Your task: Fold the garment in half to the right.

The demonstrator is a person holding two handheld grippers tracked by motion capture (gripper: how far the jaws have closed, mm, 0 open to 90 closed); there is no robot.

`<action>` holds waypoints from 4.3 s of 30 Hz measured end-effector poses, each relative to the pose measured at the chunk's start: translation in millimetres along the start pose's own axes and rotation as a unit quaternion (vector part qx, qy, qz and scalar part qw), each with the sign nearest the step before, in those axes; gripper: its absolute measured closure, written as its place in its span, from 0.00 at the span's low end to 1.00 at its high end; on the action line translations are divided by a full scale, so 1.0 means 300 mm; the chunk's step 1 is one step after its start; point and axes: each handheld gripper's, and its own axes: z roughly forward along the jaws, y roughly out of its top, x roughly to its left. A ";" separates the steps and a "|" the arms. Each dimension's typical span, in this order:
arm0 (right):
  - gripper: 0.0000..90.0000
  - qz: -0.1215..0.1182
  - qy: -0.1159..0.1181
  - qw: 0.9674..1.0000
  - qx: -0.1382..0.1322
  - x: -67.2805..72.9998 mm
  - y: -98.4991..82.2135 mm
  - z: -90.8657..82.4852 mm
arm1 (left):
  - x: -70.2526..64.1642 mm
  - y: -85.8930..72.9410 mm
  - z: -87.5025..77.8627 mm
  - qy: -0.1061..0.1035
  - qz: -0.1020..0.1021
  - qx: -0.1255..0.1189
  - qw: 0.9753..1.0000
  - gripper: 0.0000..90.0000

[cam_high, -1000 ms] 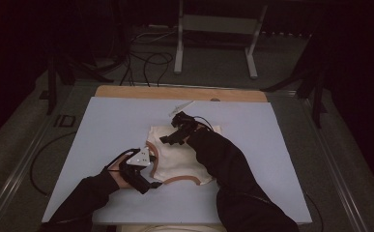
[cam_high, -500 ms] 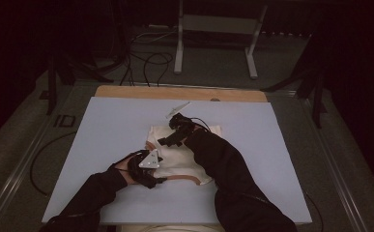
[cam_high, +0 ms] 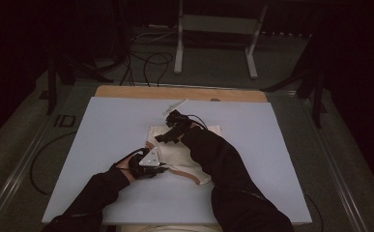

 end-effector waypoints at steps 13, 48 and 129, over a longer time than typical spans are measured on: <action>0.15 0.050 -0.038 0.998 0.021 -0.034 0.113 0.103 | 0.007 -0.005 0.002 -0.007 -0.008 -0.005 1.000 0.95; 0.96 -0.020 -0.093 0.994 0.060 -0.005 0.097 0.242 | 0.014 -0.005 0.003 -0.010 -0.010 -0.006 1.000 0.96; 0.97 0.014 -0.078 0.995 -0.058 -0.099 -0.039 -0.266 | -0.015 0.345 0.088 -0.074 0.068 0.079 0.992 0.96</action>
